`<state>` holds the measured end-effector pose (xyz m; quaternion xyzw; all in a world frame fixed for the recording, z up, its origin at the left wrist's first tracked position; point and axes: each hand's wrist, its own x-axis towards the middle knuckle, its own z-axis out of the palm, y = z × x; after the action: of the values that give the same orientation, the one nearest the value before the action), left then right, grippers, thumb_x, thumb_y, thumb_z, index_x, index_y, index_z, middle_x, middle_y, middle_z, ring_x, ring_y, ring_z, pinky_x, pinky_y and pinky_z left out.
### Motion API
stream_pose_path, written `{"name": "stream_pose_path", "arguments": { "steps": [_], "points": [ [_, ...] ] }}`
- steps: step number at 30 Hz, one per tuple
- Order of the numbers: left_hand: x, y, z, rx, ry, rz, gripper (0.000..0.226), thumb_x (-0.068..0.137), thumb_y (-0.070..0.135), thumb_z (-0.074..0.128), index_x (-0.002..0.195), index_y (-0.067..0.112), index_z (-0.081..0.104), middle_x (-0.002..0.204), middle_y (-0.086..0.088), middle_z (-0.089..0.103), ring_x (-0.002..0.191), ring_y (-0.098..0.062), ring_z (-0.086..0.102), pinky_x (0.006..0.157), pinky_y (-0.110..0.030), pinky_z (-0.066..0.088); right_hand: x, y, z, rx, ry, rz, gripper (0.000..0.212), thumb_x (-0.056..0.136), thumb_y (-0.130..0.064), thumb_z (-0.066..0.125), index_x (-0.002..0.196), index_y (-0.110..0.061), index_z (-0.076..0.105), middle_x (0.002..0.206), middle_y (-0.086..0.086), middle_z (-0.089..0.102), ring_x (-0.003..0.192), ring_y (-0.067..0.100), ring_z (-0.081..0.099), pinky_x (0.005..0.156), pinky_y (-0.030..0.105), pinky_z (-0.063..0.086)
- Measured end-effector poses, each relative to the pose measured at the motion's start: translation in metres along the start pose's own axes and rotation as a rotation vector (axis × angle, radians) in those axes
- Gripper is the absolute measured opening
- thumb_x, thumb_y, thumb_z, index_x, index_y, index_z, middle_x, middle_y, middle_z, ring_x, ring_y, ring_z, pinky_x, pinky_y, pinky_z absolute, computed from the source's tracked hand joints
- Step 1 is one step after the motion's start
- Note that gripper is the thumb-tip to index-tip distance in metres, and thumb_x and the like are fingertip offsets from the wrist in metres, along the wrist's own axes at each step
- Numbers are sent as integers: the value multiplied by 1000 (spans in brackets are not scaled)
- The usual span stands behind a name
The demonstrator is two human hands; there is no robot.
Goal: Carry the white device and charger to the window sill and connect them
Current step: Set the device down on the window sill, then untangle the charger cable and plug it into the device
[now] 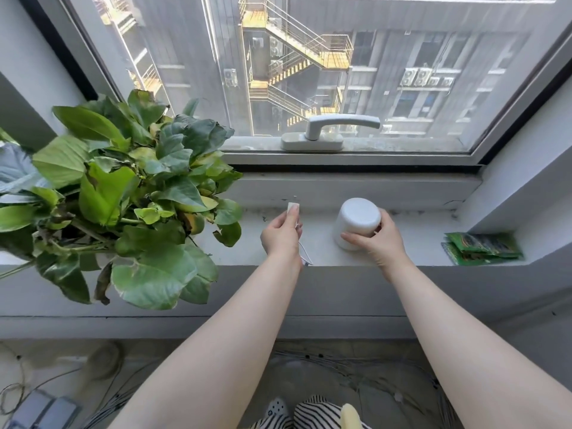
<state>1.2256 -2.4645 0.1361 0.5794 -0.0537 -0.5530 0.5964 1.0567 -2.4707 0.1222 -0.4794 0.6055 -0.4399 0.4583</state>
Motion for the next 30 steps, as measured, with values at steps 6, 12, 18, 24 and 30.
{"name": "stream_pose_path", "arguments": {
  "steps": [6, 12, 18, 24, 30],
  "points": [
    [-4, 1, 0, -20, 17, -4, 32, 83, 22, 72, 108, 3, 69, 77, -1, 63, 67, -11, 59, 84, -23, 53, -1, 2, 0, -13, -3, 7, 73, 62, -6, 86, 124, -19, 50, 119, 1, 61, 114, 23, 60, 98, 37, 49],
    [-3, 2, -4, -21, 17, -24, 34, 83, 23, 71, 109, 1, 69, 76, -3, 62, 65, -11, 58, 81, -22, 54, -6, 5, -6, -10, -51, -15, 101, 63, -7, 86, 144, -30, 30, 138, -4, 44, 123, 19, 49, 99, 28, 41],
    [-8, 18, -12, -212, -295, -272, 28, 92, 32, 58, 100, 6, 64, 91, -6, 68, 81, -15, 65, 84, -24, 51, -34, -25, -11, 56, 289, -263, 53, 78, -23, 62, 129, -19, 47, 112, 4, 53, 95, 7, 52, 77, 10, 41],
    [-14, 24, -23, -297, -547, -380, 28, 94, 35, 51, 101, 10, 62, 117, -9, 67, 111, -25, 61, 110, -35, 38, -51, -51, 20, -36, 71, -312, 10, 86, -14, 57, 87, -21, 63, 82, -6, 63, 69, -1, 55, 67, 13, 42],
    [-21, 23, -31, -337, -690, -399, 29, 82, 33, 58, 102, 13, 60, 125, -9, 64, 124, -26, 53, 106, -38, 39, -62, -38, 46, -78, -166, 1, 6, 87, -22, 65, 82, -18, 63, 80, 3, 69, 67, 12, 64, 59, 23, 49]
  ]
}}
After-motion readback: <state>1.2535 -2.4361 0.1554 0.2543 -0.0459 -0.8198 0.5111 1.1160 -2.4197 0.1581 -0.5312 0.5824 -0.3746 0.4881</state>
